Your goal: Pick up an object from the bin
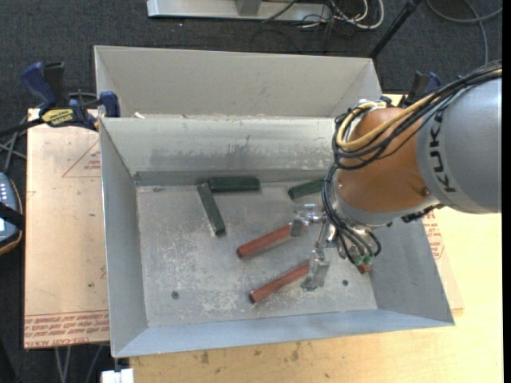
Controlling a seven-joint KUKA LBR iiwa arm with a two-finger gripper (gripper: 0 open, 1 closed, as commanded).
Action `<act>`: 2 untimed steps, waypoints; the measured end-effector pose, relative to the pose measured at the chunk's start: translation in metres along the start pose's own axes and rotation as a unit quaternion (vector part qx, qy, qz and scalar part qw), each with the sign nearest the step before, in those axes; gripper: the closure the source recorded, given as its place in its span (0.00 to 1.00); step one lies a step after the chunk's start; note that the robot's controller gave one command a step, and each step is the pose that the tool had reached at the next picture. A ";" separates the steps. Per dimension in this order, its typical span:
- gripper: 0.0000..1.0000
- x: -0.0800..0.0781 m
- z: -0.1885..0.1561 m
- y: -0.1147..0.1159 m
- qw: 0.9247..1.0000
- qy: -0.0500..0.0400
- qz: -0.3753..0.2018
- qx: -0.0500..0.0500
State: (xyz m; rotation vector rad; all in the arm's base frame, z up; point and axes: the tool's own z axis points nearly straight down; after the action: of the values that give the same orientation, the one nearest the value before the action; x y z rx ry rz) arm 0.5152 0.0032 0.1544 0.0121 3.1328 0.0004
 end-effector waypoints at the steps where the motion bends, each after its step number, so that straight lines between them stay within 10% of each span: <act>1: 0.00 -0.039 0.059 0.024 0.999 0.001 -0.048 -0.001; 2: 1.00 0.030 0.080 0.063 0.993 0.005 -0.119 -0.001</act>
Offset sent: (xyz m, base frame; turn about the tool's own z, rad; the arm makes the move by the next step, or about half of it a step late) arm -0.0292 0.0622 -0.0814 -0.2374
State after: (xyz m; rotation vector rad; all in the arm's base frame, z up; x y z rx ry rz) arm 0.4863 0.0668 0.0740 -0.3615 3.1223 0.0030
